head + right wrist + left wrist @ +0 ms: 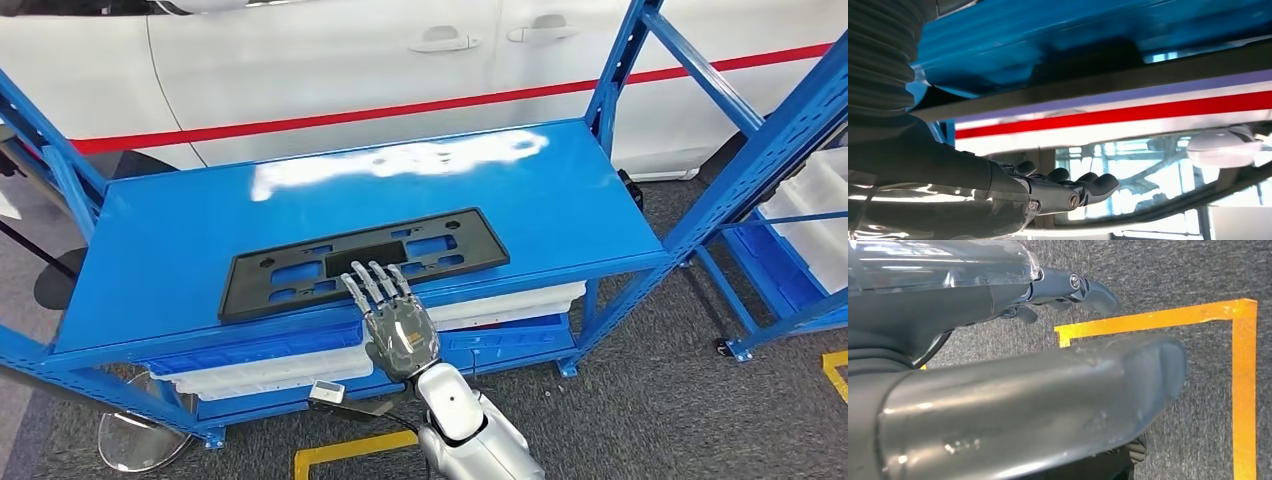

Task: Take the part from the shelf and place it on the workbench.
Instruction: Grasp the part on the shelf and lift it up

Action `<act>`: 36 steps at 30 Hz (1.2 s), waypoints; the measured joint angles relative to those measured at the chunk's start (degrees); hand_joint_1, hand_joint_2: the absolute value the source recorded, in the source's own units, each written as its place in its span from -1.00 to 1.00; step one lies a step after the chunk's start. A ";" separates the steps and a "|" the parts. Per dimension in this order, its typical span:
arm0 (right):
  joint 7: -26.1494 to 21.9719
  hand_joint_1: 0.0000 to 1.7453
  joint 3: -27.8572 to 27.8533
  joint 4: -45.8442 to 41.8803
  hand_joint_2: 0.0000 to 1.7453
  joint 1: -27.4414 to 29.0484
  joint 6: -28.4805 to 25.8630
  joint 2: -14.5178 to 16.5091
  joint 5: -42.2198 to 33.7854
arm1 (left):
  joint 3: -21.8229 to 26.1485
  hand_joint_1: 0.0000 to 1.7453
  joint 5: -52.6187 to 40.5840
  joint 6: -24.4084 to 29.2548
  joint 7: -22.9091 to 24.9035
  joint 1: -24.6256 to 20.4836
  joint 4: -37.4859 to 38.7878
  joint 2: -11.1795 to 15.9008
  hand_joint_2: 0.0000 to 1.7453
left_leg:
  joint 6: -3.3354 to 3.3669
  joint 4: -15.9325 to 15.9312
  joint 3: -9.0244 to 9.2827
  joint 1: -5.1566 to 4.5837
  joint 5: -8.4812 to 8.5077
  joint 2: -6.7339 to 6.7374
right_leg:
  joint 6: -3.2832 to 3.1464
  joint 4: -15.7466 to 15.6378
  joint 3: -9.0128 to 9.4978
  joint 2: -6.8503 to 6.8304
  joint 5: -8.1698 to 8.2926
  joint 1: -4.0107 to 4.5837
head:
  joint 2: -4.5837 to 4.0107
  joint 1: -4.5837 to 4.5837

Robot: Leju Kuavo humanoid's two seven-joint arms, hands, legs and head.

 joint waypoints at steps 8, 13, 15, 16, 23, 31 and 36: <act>-0.05 -1.00 -0.21 0.39 1.00 0.02 0.02 0.13 0.00 | 0.03 -1.00 0.00 0.02 0.02 0.31 0.01 0.01 -1.00 | -1.05 14.76 -9.68 0.20 -2.42 0.20 | -1.47 -0.93 3.57 -0.09 -2.19 0.01 | 0.01 -0.44; -0.17 -1.00 -0.26 0.54 1.00 -0.01 0.03 0.08 0.00 | 0.16 -1.00 0.10 -0.05 0.06 0.23 -0.01 0.03 -1.00 | 0.09 1.75 -5.36 -0.25 4.78 0.32 | -0.37 -0.48 4.99 0.02 -4.11 0.29 | 0.01 -0.45; -0.20 -1.00 -0.27 0.56 1.00 -0.03 0.04 0.09 0.00 | 0.21 -1.00 0.19 -0.10 0.10 0.22 0.00 -0.01 -1.00 | 0.73 1.21 -5.25 -0.27 4.37 0.33 | 0.18 -0.61 4.96 -0.04 -4.35 0.38 | 0.01 -0.46; -0.22 -1.00 -0.27 0.57 1.00 -0.05 0.04 0.09 0.00 | 0.22 -1.00 0.20 -0.11 0.13 0.29 0.00 -0.02 -1.00 | 1.00 0.94 -5.05 -0.13 4.34 0.30 | 0.47 -0.29 4.98 -0.08 -4.68 0.38 | 0.01 -0.44; -0.36 -1.00 -0.49 1.07 1.00 -0.08 0.04 0.02 0.00 | 0.25 -1.00 -0.11 -0.07 0.39 0.18 0.00 -0.07 -1.00 | 2.08 0.42 -3.26 0.15 3.08 0.22 | 1.56 15.97 -5.83 -0.14 -8.46 -0.23 | 0.00 -0.13; 0.65 -1.00 -0.55 1.45 1.00 -0.71 0.24 0.13 0.00 | 0.32 -1.00 -0.83 -0.14 0.41 0.01 0.00 -0.31 -1.00 | -0.13 0.27 -1.49 0.03 1.26 0.08 | -0.22 -0.06 -0.17 0.18 0.12 0.20 | 0.01 -0.23; 1.37 -1.00 -0.55 2.02 1.00 -2.34 1.26 0.39 0.00 | 0.32 -1.00 -1.46 -0.17 0.43 0.03 0.01 -0.33 -1.00 | -0.98 13.67 -8.11 0.15 -4.95 0.21 | -1.48 -0.77 0.96 -0.08 -0.26 0.03 | 0.01 -0.75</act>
